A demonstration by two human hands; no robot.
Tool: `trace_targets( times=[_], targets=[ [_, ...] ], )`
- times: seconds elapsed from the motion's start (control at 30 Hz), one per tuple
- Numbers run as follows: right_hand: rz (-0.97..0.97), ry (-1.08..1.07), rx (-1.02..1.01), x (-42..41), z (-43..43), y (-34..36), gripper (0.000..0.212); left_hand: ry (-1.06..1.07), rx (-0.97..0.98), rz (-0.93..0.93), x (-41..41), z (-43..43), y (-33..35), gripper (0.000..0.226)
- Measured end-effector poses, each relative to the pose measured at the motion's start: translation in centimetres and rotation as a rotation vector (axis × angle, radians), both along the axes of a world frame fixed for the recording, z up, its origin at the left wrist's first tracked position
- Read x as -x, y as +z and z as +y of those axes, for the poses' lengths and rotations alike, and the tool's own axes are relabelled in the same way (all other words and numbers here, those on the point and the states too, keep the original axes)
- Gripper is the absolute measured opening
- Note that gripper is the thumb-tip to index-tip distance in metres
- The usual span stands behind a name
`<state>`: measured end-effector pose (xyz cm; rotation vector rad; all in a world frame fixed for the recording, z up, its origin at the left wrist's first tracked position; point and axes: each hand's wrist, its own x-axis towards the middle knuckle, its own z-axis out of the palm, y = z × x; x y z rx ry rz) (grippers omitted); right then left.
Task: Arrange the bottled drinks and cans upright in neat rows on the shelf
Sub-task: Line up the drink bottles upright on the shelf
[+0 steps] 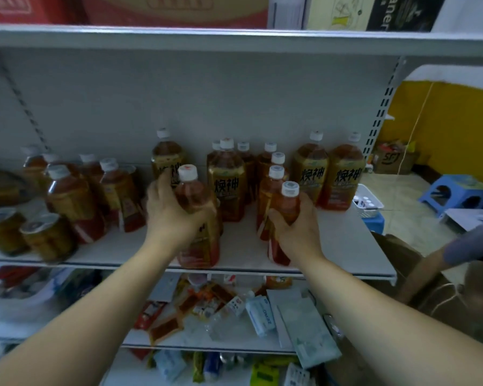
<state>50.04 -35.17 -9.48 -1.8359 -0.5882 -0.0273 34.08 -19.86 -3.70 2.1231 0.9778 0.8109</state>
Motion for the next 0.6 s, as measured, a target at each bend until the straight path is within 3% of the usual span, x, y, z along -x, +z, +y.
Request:
trace_targets(
  times=[0.1, 0.23, 0.37, 0.47, 0.6],
  targets=[
    [-0.002, 0.010, 0.005, 1.2, 0.4, 0.0, 0.064, -0.115, 0.155, 0.061, -0.1, 1.9, -0.6, 0.107],
    [-0.055, -0.011, 0.038, 1.5, 1.4, 0.1, 0.066, -0.175, 0.092, 0.140, 0.1, 2.4, -0.8, 0.114],
    [-0.072, 0.004, 0.068, 1.9, 1.7, 0.1, 0.070, -0.280, 0.153, 0.192, 1.0, 3.9, -0.5, 0.118],
    [-0.032, 0.015, 0.088, 2.0, 1.4, 0.5, 0.071, -0.397, 0.242, 0.158, 1.5, 3.9, 0.0, 0.103],
    [-0.010, 0.010, 0.200, 1.6, 0.5, 0.9, 0.079, -0.402, 0.254, 0.037, 1.7, 3.1, -0.2, 0.086]
  ],
)
